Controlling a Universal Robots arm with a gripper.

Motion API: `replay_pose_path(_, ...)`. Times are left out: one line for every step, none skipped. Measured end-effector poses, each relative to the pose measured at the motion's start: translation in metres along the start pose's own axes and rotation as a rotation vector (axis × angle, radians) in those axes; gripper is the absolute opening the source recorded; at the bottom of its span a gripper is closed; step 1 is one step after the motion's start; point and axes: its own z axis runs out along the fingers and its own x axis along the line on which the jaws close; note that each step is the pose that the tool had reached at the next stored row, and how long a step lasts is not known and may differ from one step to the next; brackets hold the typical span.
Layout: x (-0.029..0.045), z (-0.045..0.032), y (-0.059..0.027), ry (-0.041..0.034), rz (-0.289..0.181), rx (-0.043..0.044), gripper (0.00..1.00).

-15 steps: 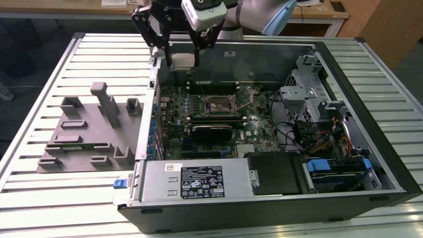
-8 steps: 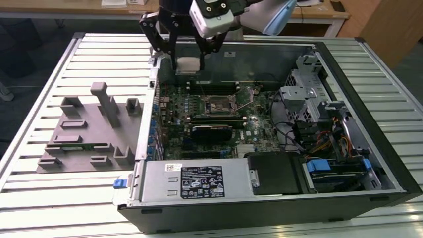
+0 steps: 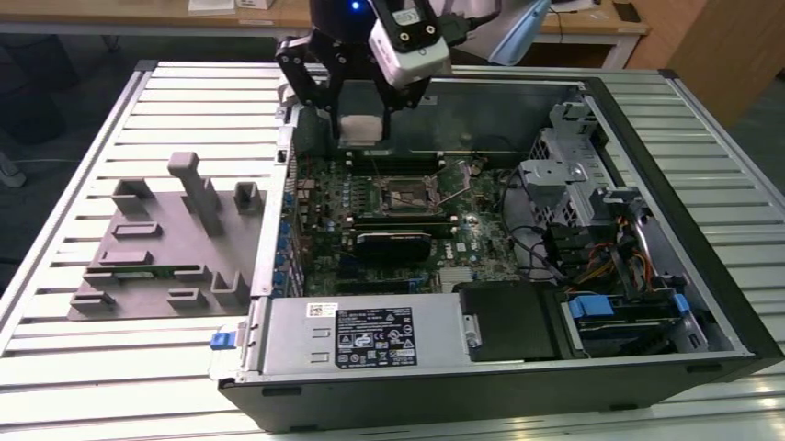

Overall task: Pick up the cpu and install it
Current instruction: 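Pick up the cpu and move it towards the insertion slot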

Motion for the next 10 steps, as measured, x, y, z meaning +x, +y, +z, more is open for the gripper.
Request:
replay_pose_path(-0.0014,0.0015,0.0000,0.0000,0.000,0.0001,0.54)
replay_pose_path(-0.0028,0.0030,-0.0001,0.0000,0.000,0.0001,0.54)
replay_pose_path(-0.0042,0.0046,-0.0001,0.0001,0.000,0.0002,0.54)
replay_pose_path(-0.0056,0.0062,-0.0001,0.0002,0.000,0.0002,0.54)
replay_pose_path(-0.0070,0.0078,-0.0002,0.0001,0.000,0.0001,0.54)
replay_pose_path(-0.0084,0.0094,-0.0002,0.0002,0.000,0.0002,0.54)
replay_pose_path(-0.0098,0.0111,-0.0002,0.0001,0.000,0.0001,0.54)
replay_pose_path(-0.0113,0.0127,-0.0003,0.0001,0.000,0.0000,0.54)
replay_pose_path(-0.0127,0.0143,-0.0003,0.0002,0.000,0.0000,0.54)
replay_pose_path(-0.0141,0.0159,-0.0003,0.0002,0.000,0.0000,0.54)
